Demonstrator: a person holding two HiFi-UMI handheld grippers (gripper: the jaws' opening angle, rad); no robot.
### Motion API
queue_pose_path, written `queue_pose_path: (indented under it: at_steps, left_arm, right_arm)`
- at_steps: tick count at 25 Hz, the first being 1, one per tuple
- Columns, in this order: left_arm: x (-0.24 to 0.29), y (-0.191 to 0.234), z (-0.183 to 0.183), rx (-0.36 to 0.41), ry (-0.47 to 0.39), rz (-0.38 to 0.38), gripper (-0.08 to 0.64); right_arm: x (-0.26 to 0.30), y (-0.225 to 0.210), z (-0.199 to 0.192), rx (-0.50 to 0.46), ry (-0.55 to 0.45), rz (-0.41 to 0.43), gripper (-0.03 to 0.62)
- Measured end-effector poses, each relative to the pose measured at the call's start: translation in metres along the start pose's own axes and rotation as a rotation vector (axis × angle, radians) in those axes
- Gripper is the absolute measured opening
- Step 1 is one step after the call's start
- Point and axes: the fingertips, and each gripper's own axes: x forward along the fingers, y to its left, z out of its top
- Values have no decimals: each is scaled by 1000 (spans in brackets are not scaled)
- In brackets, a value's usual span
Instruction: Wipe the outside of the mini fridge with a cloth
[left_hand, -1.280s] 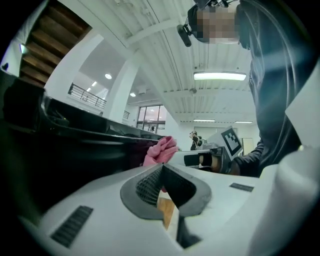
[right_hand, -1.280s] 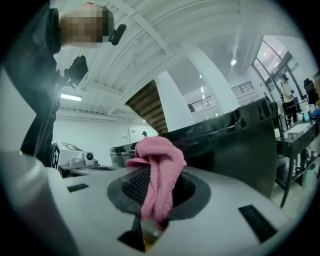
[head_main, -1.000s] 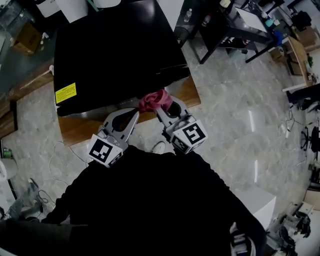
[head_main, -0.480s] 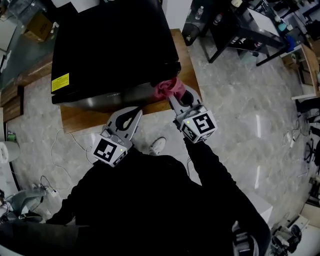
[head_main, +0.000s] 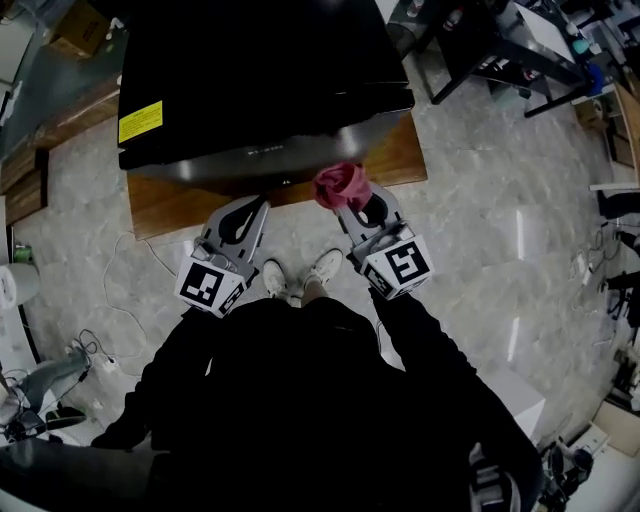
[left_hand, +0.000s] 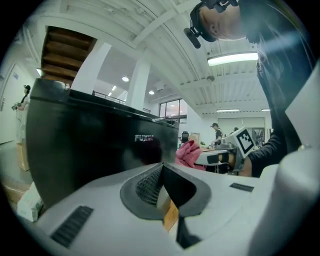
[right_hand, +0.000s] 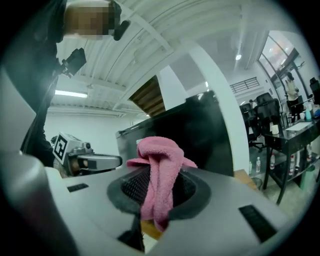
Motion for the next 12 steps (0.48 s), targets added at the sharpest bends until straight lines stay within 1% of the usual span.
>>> queue_pose_path:
  at_steps: [3, 5, 8, 12]
  left_arm:
    - [-27, 25, -30, -16, 15, 40, 2]
    - [-43, 43, -53, -16, 32, 66, 2]
    - [-64, 72, -90, -9, 55, 101, 2]
    - [-86, 111, -137, -48, 74, 161, 2]
  right_arm:
    - [22, 49, -43, 38, 67, 57, 89]
    - [42, 73, -68, 45, 102, 81, 91]
    - [74, 105, -103, 32, 144, 106, 92]
    - [121, 139, -151, 2, 195, 133, 94]
